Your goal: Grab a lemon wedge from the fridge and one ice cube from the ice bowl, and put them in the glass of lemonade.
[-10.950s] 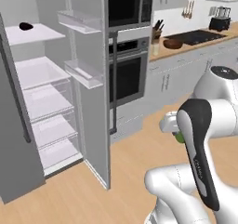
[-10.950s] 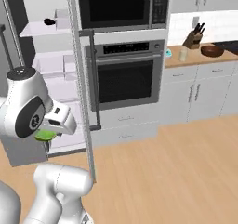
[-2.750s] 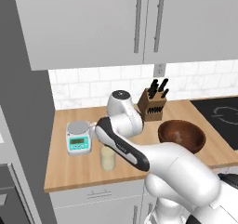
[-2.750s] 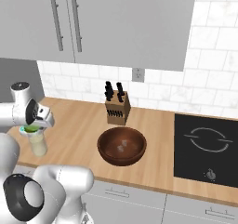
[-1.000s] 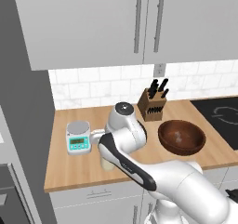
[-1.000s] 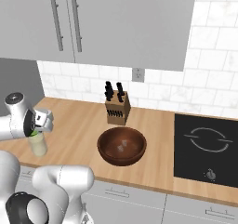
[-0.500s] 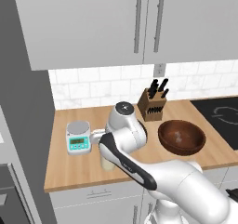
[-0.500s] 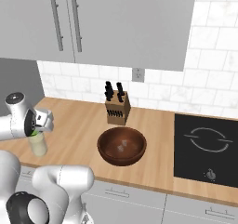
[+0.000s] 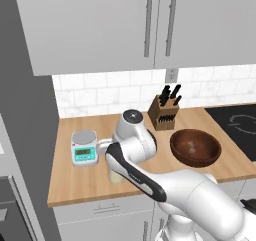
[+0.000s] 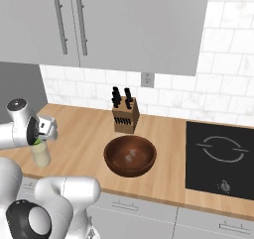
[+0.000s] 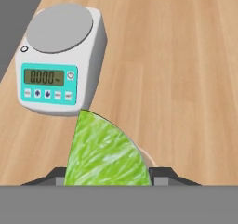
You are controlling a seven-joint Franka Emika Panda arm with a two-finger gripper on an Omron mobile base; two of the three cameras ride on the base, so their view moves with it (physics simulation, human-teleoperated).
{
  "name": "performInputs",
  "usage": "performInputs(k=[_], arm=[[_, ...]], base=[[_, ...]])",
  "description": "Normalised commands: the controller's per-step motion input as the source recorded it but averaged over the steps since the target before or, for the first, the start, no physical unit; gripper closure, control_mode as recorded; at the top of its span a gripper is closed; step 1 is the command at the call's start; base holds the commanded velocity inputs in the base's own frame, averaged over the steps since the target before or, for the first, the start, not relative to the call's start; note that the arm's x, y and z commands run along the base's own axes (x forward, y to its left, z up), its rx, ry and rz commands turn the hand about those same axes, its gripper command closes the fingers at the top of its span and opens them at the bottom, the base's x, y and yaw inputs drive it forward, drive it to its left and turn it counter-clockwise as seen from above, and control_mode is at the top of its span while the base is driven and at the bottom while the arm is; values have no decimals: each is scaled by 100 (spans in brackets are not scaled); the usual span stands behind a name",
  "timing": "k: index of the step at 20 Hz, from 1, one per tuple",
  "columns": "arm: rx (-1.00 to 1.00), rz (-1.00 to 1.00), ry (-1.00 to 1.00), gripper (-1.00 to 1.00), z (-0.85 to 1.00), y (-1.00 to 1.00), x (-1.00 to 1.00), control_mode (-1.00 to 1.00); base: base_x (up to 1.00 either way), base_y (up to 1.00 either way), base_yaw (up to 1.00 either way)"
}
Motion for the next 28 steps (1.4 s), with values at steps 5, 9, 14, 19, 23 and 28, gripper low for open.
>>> performInputs(k=[5, 9, 14, 19, 23, 28], arm=[[0, 0, 0, 100, -1, 2, 0, -100], [0, 0, 0, 100, 0, 3, 0, -100], [0, 0, 0, -100, 0, 0, 0, -100], [0, 0, 0, -100, 0, 0, 0, -100], [0, 0, 0, -100, 0, 0, 0, -100], [0, 0, 0, -100, 1, 0, -1, -100]], base=[[0, 0, 0], [0, 0, 0], [0, 0, 0], [0, 0, 0], [0, 0, 0], [0, 0, 0]])
